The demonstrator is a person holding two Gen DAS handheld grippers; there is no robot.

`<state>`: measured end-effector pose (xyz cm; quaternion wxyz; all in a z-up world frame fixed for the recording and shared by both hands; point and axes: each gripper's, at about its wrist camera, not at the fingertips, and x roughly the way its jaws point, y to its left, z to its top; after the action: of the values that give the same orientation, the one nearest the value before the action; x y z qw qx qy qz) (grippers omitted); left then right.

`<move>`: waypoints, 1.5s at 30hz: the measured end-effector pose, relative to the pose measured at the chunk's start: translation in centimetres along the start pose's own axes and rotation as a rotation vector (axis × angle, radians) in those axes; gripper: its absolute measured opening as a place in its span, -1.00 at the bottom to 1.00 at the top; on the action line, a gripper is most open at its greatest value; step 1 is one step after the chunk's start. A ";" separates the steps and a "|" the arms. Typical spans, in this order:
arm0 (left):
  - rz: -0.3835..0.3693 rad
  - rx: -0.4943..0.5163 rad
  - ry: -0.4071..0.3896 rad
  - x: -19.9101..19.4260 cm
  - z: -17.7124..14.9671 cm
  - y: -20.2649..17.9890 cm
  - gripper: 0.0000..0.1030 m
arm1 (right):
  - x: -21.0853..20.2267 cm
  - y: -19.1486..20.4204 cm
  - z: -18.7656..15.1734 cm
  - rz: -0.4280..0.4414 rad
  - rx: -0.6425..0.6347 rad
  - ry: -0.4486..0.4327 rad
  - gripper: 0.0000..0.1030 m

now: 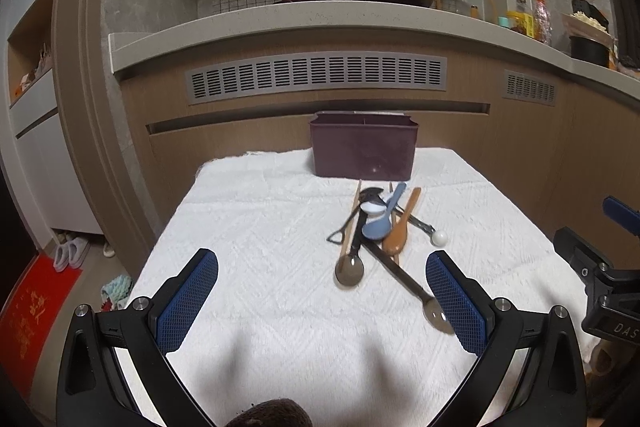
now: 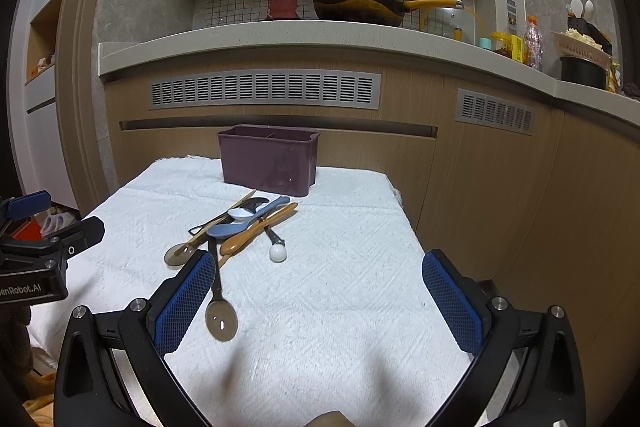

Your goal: Organize utensils

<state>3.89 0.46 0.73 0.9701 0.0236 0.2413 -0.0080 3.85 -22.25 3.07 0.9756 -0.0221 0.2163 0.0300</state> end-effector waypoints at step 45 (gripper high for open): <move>-0.060 -0.025 0.201 21.0 6.2 8.2 1.00 | 27.9 7.1 2.9 0.206 -0.136 0.502 0.10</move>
<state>25.55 8.29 -3.31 0.9406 0.0047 0.3380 -0.0317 29.84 -13.66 -6.32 0.8795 -0.0723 0.4499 0.1372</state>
